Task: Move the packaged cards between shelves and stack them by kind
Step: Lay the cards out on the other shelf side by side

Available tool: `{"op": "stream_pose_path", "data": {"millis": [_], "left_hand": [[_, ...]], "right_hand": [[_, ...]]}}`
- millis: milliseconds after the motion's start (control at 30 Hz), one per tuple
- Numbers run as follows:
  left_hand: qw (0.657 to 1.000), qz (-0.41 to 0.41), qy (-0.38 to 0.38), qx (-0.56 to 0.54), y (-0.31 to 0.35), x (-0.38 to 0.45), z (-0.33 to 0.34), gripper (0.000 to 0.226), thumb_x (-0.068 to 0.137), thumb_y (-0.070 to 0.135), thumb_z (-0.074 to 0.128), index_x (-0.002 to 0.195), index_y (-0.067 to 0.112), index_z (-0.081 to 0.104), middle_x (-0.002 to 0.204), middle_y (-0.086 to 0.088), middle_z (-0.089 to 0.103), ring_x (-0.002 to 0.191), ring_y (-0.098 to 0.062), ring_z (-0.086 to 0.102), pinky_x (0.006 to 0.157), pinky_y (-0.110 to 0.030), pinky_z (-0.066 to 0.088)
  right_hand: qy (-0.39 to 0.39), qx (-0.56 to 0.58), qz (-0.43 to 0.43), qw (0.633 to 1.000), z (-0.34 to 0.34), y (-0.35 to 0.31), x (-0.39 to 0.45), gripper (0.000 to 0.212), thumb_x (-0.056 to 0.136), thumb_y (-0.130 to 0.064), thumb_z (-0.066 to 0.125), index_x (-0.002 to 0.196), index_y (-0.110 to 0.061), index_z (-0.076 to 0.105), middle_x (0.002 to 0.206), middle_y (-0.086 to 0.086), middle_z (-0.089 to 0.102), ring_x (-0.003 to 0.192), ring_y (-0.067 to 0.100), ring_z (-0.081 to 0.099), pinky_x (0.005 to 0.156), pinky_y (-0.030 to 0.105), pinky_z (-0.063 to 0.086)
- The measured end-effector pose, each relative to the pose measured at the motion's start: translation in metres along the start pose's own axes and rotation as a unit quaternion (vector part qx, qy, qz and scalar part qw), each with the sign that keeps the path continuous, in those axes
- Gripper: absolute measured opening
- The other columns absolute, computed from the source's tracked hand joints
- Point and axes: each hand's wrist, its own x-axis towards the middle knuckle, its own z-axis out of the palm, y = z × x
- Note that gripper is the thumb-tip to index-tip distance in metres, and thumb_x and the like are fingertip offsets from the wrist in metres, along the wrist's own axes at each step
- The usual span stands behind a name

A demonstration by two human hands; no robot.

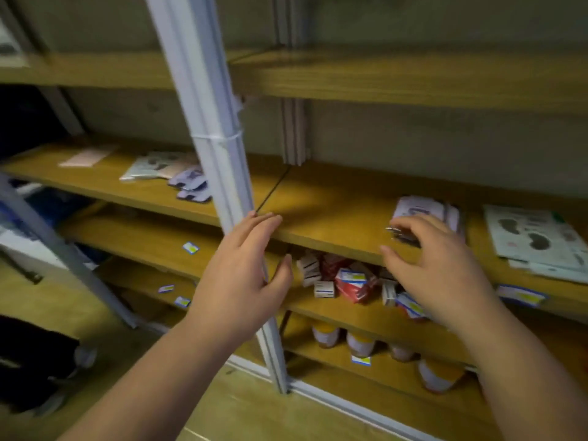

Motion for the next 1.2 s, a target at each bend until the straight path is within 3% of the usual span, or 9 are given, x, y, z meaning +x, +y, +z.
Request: {"op": "stream_pose_path", "data": {"millis": [100,167,267,433,733,867,1033,1100,1200], "left_hand": [[1.0,-0.013,0.02,0.008,-0.05,-0.021,-0.041,0.057,0.093,0.04,0.056,0.147,0.024,0.046,0.141,0.02,0.043,0.141,0.003,0.025,0.111,-0.036,0.041],[0.999,-0.031,0.039,0.008,-0.079,-0.034,-0.067,0.054,0.092,0.038,0.057,0.144,0.025,0.05,0.131,0.023,0.039,0.138,-0.006,0.041,0.101,-0.042,0.052],[0.997,-0.042,0.06,0.014,-0.118,-0.05,-0.096,0.048,0.091,0.035,0.058,0.137,0.024,0.058,0.125,0.022,0.043,0.134,-0.011,0.048,0.095,-0.042,0.055],[0.994,-0.076,0.068,0.025,-0.177,-0.057,-0.128,0.047,0.092,0.036,0.057,0.138,0.026,0.056,0.125,0.023,0.042,0.129,0.01,0.031,0.097,-0.02,0.037],[0.993,-0.094,0.061,0.046,-0.244,-0.028,-0.131,0.05,0.092,0.04,0.055,0.14,0.03,0.052,0.125,0.027,0.039,0.126,0.017,0.019,0.099,-0.023,0.031],[0.992,-0.1,0.056,0.05,-0.28,0.004,-0.129,0.051,0.091,0.043,0.053,0.14,0.03,0.054,0.126,0.026,0.04,0.126,0.015,0.023,0.101,-0.025,0.033],[0.993,-0.105,0.031,0.053,-0.32,0.05,-0.131,0.05,0.093,0.039,0.057,0.142,0.031,0.052,0.135,0.02,0.049,0.132,0.0,0.041,0.101,-0.032,0.048],[0.993,-0.106,0.032,0.047,-0.332,0.066,-0.132,0.05,0.093,0.038,0.057,0.142,0.032,0.051,0.132,0.024,0.044,0.126,-0.01,0.053,0.093,-0.039,0.055],[0.994,-0.096,0.029,0.042,-0.352,0.084,-0.127,0.051,0.093,0.037,0.057,0.143,0.031,0.05,0.129,0.025,0.037,0.128,-0.009,0.05,0.097,-0.039,0.052]], "right_hand": [[-0.026,0.013,-0.02,0.999,0.035,-0.057,-0.005,0.043,0.089,-0.043,0.065,0.129,-0.032,0.057,0.116,-0.018,0.049,0.109,0.006,0.051,0.083,0.025,0.041],[-0.048,0.019,-0.036,0.998,0.057,-0.091,-0.007,0.043,0.088,-0.046,0.064,0.13,-0.037,0.055,0.116,-0.023,0.046,0.107,0.001,0.047,0.08,0.022,0.038],[-0.061,0.031,-0.045,0.997,0.086,-0.131,-0.007,0.044,0.088,-0.046,0.065,0.129,-0.038,0.055,0.114,-0.025,0.045,0.106,-0.002,0.044,0.077,0.018,0.036],[-0.097,0.041,-0.081,0.991,0.128,-0.191,-0.002,0.046,0.089,-0.05,0.062,0.132,-0.042,0.049,0.119,-0.03,0.043,0.111,-0.004,0.046,0.084,0.019,0.041],[-0.103,0.038,-0.15,0.983,0.187,-0.255,0.041,0.042,0.09,-0.047,0.06,0.131,-0.037,0.054,0.123,-0.026,0.047,0.107,-0.014,0.034,0.088,0.009,0.028],[-0.108,0.03,-0.153,0.982,0.22,-0.274,0.074,0.044,0.09,-0.051,0.058,0.132,-0.037,0.053,0.128,-0.021,0.05,0.116,-0.001,0.045,0.09,0.02,0.039],[-0.126,0.03,-0.128,0.983,0.263,-0.289,0.125,0.045,0.091,-0.05,0.057,0.134,-0.036,0.051,0.128,-0.018,0.052,0.116,0.002,0.046,0.087,0.018,0.037],[-0.138,0.021,-0.114,0.984,0.278,-0.294,0.146,0.046,0.093,-0.047,0.056,0.135,-0.033,0.051,0.131,-0.013,0.052,0.118,0.007,0.047,0.089,0.022,0.042],[-0.144,-0.004,-0.079,0.986,0.294,-0.299,0.171,0.047,0.093,-0.045,0.054,0.136,-0.026,0.051,0.133,-0.004,0.054,0.118,0.015,0.051,0.09,0.031,0.049]]}}
